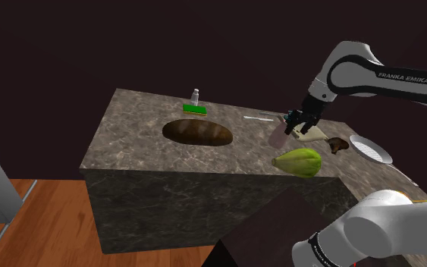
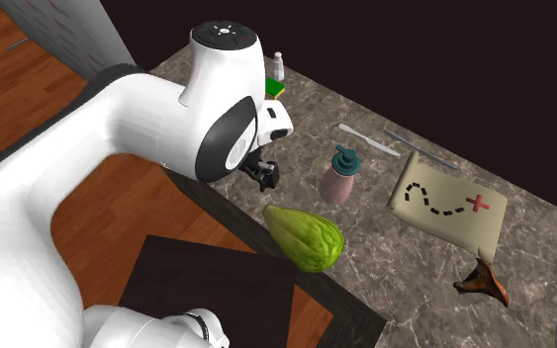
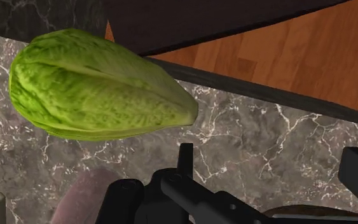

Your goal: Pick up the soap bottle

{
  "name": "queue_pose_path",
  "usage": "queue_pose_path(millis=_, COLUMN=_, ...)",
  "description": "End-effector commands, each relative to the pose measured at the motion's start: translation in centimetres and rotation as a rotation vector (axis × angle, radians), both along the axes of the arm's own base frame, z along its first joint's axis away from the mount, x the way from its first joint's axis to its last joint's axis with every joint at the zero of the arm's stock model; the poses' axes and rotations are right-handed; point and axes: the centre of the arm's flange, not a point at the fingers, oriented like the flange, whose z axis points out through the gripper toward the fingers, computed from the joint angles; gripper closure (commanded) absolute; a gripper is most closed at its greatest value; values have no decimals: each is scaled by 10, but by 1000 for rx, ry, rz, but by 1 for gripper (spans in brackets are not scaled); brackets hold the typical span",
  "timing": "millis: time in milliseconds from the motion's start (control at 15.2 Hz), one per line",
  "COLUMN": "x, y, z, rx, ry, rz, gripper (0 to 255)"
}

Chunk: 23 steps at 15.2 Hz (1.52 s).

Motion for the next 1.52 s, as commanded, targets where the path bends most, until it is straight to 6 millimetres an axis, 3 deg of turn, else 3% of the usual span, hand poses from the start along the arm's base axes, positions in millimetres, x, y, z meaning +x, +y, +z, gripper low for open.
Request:
queue_pose_path(millis=0, x=10, y=-19, z=-7, rx=-17, ry=-26, rz=-31, gripper=0)
queue_pose_path(millis=1122, x=71, y=-193, z=-52, rx=-152, ry=-222, rz=-291, gripper=0)
queue_pose_path(millis=1452, x=71, y=-193, z=-78, rx=-152, ry=-222, rz=-291, gripper=0)
